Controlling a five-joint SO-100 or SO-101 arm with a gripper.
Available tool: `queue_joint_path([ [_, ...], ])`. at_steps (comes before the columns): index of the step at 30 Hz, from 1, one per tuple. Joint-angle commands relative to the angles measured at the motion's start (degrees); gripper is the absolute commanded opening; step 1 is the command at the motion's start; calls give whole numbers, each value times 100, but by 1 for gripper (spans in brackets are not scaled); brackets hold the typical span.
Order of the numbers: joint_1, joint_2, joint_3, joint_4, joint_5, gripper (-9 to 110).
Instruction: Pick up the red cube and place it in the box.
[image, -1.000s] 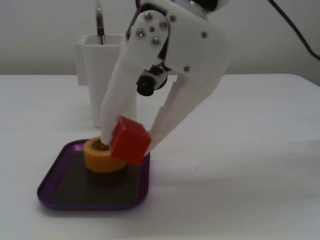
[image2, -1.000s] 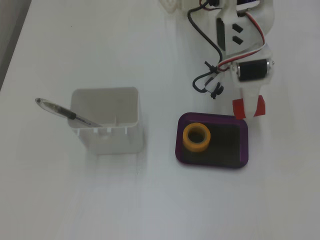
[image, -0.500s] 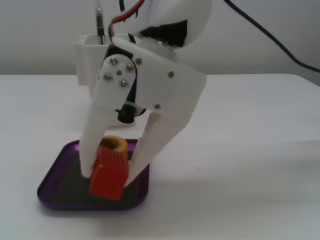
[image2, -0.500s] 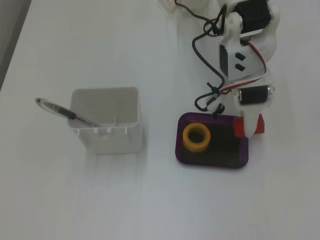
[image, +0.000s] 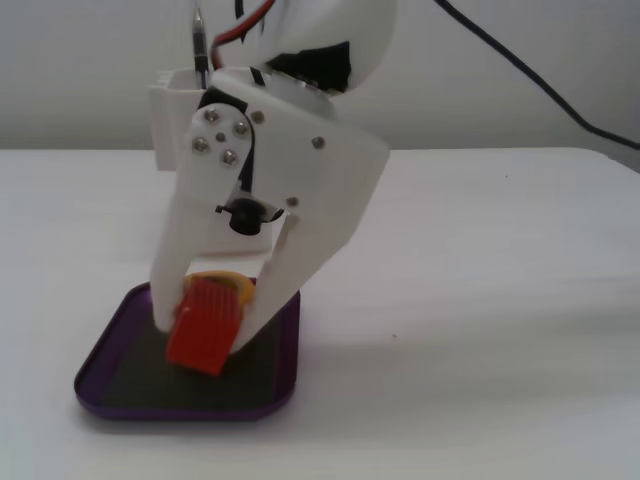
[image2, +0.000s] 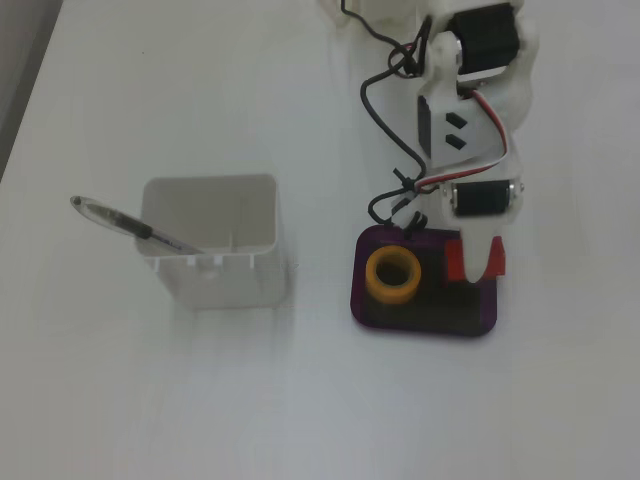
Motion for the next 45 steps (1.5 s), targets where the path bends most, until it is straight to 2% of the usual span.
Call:
queue_joint_path([
  [1, -18, 26, -255, -79, -9, 0],
  [8, 53, -123, -255, -62, 9, 1],
  [15, 62, -35, -255, 0, 9, 19],
  [21, 53, 519, -378, 308, 9, 23],
  [24, 44, 1239, -870, 958, 18, 23],
  [29, 0, 2637, -1898, 2698, -53, 23],
  [34, 53, 3946, -2030, 4078, -62, 23],
  [39, 123, 5168, -1274, 4667, -62, 23],
  [45, 668, 6864, 1055, 4588, -62, 23],
])
